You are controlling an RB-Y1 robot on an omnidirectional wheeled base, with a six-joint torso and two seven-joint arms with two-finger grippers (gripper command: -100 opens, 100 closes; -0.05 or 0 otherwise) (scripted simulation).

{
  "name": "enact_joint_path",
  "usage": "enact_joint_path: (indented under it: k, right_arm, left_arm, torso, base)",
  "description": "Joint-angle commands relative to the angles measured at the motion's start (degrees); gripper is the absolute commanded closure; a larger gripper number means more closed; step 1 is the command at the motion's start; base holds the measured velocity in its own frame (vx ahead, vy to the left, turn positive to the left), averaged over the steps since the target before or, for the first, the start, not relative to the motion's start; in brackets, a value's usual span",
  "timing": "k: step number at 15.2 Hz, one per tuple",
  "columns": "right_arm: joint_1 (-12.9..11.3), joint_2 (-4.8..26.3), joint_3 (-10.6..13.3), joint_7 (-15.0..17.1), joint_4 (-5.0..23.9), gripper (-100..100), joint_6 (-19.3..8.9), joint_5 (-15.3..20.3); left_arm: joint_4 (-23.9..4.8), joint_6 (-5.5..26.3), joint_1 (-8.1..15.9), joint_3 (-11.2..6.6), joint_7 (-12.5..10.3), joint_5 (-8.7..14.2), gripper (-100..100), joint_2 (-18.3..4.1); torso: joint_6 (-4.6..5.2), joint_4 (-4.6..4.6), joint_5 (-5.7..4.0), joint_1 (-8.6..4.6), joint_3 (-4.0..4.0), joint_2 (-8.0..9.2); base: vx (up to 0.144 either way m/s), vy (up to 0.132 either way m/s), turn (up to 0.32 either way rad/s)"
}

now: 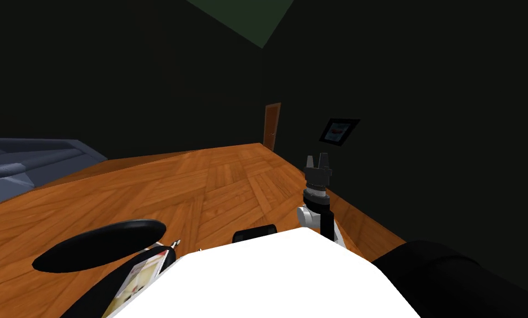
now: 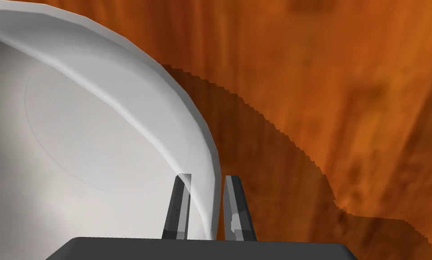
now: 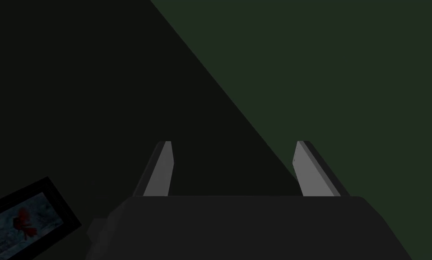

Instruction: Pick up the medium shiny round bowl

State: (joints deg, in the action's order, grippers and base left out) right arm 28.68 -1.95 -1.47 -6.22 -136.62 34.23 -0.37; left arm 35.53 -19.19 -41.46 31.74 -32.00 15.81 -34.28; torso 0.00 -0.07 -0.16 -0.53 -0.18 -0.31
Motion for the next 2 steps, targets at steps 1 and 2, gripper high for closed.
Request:
enact_joint_path:
  k: [1, 2]
  right_arm:
    - [0.0, 0.0, 0.0, 0.0, 0.0, 0, 0.0, 0.0]
    - [0.0, 0.0, 0.0, 0.0, 0.0, 0, 0.0, 0.0]
  left_arm:
    - [1.68, -0.31, -1.44, 0.45, -0.74, 0.48, 100, -1.55]
    - [1.36, 0.03, -0.96, 0.05, -0.27, 0.27, 100, -0.87]
  torso:
    - [0.0, 0.0, 0.0, 0.0, 0.0, 0.0]
    - [0.0, 0.0, -0.02, 0.0, 0.0, 0.0]
  base:
    - [0.042, -0.084, -0.009]
    - [0.026, -0.043, 0.004]
